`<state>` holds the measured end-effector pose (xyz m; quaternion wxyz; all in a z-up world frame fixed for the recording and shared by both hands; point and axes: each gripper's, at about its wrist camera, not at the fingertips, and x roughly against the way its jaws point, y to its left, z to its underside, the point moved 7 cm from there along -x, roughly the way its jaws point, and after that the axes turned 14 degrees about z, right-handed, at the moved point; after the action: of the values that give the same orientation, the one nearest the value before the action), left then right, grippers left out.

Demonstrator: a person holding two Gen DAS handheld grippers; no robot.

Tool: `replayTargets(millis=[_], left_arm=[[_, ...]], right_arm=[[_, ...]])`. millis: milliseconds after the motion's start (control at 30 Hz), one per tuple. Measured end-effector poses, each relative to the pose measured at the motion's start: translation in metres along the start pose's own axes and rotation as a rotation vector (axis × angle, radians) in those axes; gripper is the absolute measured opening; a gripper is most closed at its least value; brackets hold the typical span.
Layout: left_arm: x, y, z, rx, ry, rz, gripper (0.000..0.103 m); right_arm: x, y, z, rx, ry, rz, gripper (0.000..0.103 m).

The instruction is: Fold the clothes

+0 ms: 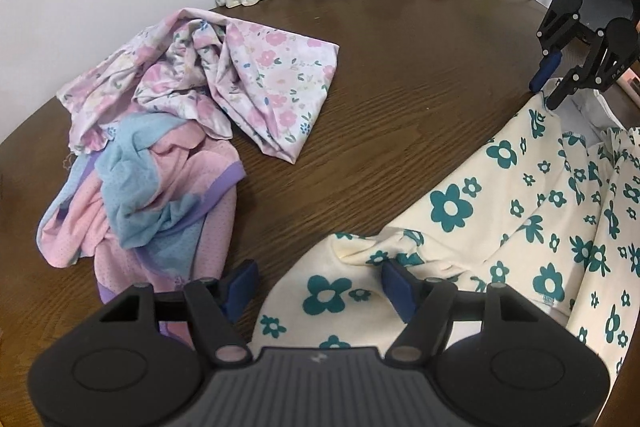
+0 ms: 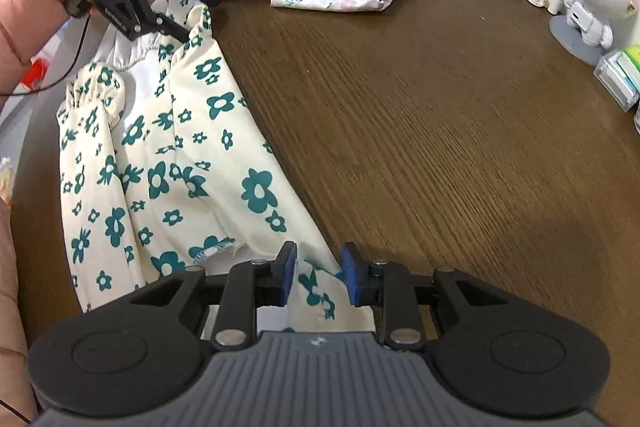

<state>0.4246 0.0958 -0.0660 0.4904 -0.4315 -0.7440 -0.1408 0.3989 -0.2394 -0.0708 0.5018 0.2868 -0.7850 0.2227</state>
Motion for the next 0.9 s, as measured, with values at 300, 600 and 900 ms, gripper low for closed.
replayTargets(millis=[300,600,900], left_arm=[[0.004,-0.010,0.001,-0.004,-0.053,0.057,0.020],[0.035,-0.068,0.022,-0.179,-0.179,-0.092,0.004],[0.061,-0.170,0.094,-0.417,-0.205,-0.287,0.004]], right_arm=[[0.002,0.020,0.002,0.078,-0.017,0.104,0.017],[0.033,0.067,0.012,0.242,-0.176,0.352,0.003],[0.080,0.148,0.059,0.446,-0.330,0.548,0.002]])
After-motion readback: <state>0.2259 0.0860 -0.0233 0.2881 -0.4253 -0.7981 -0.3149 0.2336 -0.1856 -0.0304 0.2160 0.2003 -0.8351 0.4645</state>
